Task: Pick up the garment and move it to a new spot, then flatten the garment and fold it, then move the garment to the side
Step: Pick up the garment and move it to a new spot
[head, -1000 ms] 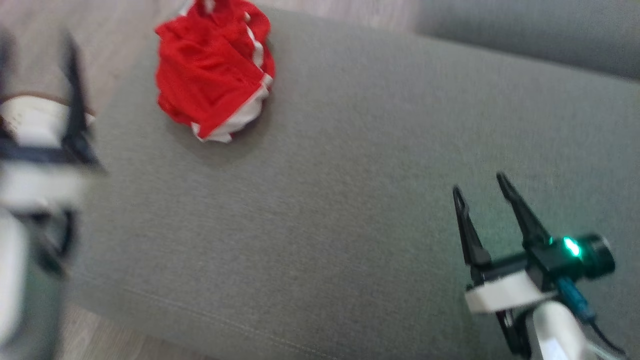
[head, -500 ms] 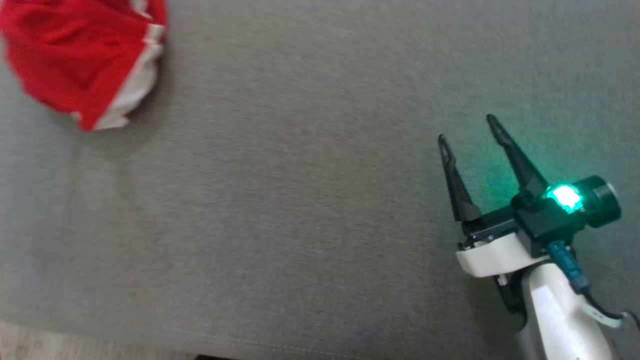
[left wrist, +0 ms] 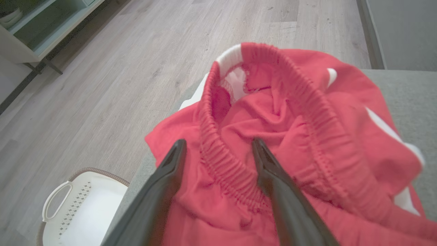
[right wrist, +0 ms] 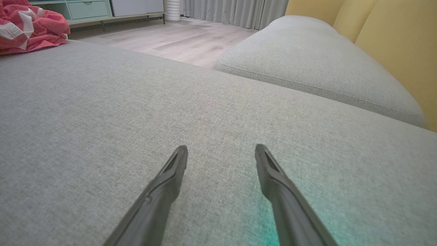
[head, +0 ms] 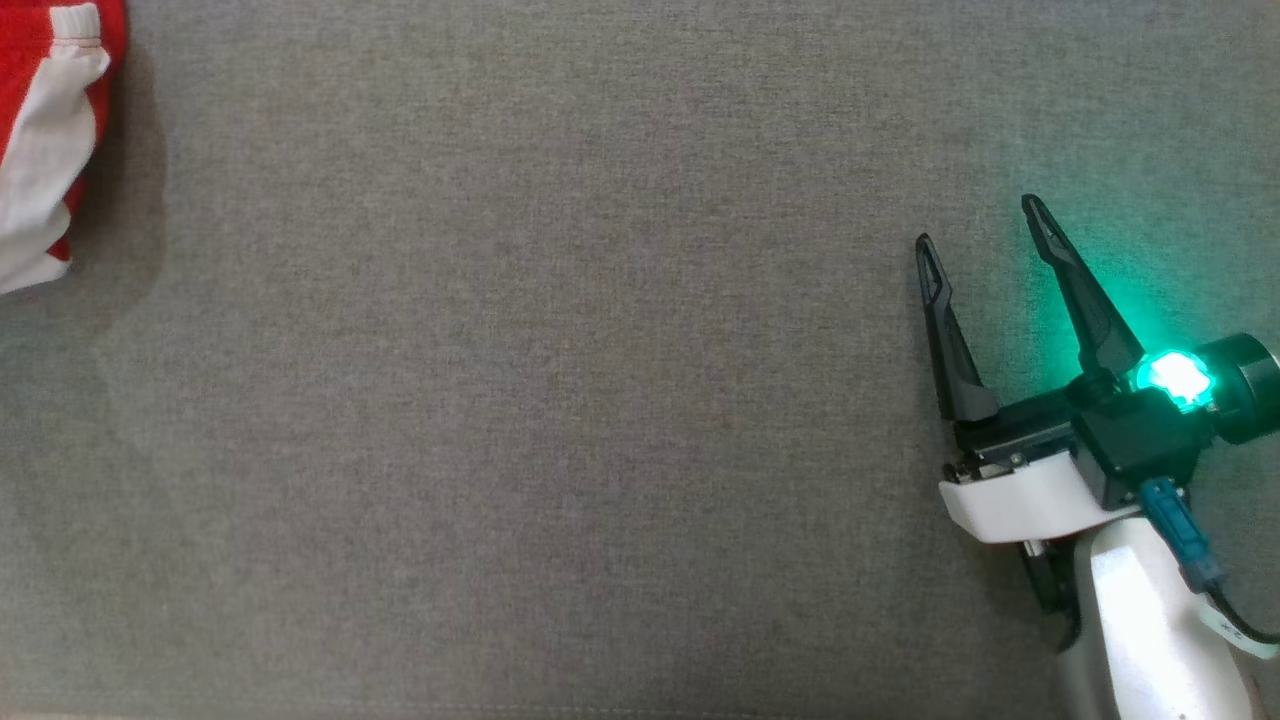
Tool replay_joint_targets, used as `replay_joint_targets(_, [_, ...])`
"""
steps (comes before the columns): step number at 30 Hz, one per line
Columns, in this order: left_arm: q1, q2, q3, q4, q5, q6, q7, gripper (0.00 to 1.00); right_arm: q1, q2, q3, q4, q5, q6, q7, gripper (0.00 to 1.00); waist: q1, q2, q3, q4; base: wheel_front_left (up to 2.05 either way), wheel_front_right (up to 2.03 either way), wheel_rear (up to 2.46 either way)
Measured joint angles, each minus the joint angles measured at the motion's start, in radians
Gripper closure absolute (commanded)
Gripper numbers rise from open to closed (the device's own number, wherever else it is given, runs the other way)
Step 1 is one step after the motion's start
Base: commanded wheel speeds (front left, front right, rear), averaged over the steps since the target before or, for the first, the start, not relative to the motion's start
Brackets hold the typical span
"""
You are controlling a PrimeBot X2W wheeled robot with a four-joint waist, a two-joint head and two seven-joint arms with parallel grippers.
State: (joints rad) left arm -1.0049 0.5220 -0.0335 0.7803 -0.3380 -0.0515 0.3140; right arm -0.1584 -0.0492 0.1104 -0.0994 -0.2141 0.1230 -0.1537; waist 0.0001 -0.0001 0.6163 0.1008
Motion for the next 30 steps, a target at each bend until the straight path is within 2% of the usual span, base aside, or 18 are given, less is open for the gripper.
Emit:
replay_joint_targets(1, [-0.012,0.0,0.003,0.018,-0.002,0.003,-0.003,0.0,0.0,0.0,0.0,-0.002,0.0,0.0,0.0,0.0,0.0,0.0,0.003,-0.001,0.0,0.0,0.0])
replay_joint_targets(2, [-0.023,-0.003,0.003,0.032,-0.007,0.004,-0.009,0.08,0.0,0.0,0.001,-0.002,0.0,0.0,0.0,0.0,0.0,0.0,0.003,0.0,0.0,0.0,0.0])
replay_joint_targets(3, [-0.031,-0.005,0.002,0.042,-0.008,0.003,-0.013,0.53,0.0,0.0,0.002,-0.002,0.0,0.0,0.0,0.0,-0.0001,0.0,0.002,0.003,0.0,0.0,0.0])
replay_joint_targets(5, [-0.043,-0.007,0.002,0.062,-0.008,-0.002,-0.022,0.9,-0.001,0.0,0.005,0.0,0.0,0.0,-0.004,0.0,-0.0001,0.0,-0.001,0.008,0.0,0.0,0.0])
replay_joint_targets(6, [-0.045,-0.008,0.002,0.071,-0.012,-0.003,-0.027,1.0,-0.002,0.0,0.006,0.004,0.0,0.0,-0.005,0.0,-0.0001,0.0,-0.004,0.01,0.0,0.0,0.0])
replay_joint_targets(16, [-0.068,-0.003,-0.052,0.119,0.006,-0.045,-0.116,1.0,-0.021,0.0,0.011,0.075,0.015,0.0,-0.029,0.0,-0.0001,0.0,-0.101,0.019,0.0,0.0,0.0])
replay_joint_targets(21, [-0.096,-0.001,-0.153,0.074,0.039,-0.073,-0.144,1.0,-0.012,0.0,-0.001,0.134,0.056,0.0,-0.057,0.0,-0.0002,0.0001,-0.217,0.017,0.0,0.0,0.0])
replay_joint_targets(25, [-0.102,-0.013,-0.233,-0.006,0.04,-0.075,-0.144,1.0,0.019,0.0,-0.014,0.17,0.089,0.0,-0.067,0.0,-0.0004,0.0001,-0.31,0.01,0.0,0.0,0.0])
replay_joint_targets(30, [-0.079,-0.034,-0.401,-0.167,-0.013,-0.081,-0.12,1.0,0.085,0.001,-0.018,0.211,0.128,0.0,-0.077,0.0,-0.0005,0.0001,-0.427,-0.01,0.0,0.0,0.0])
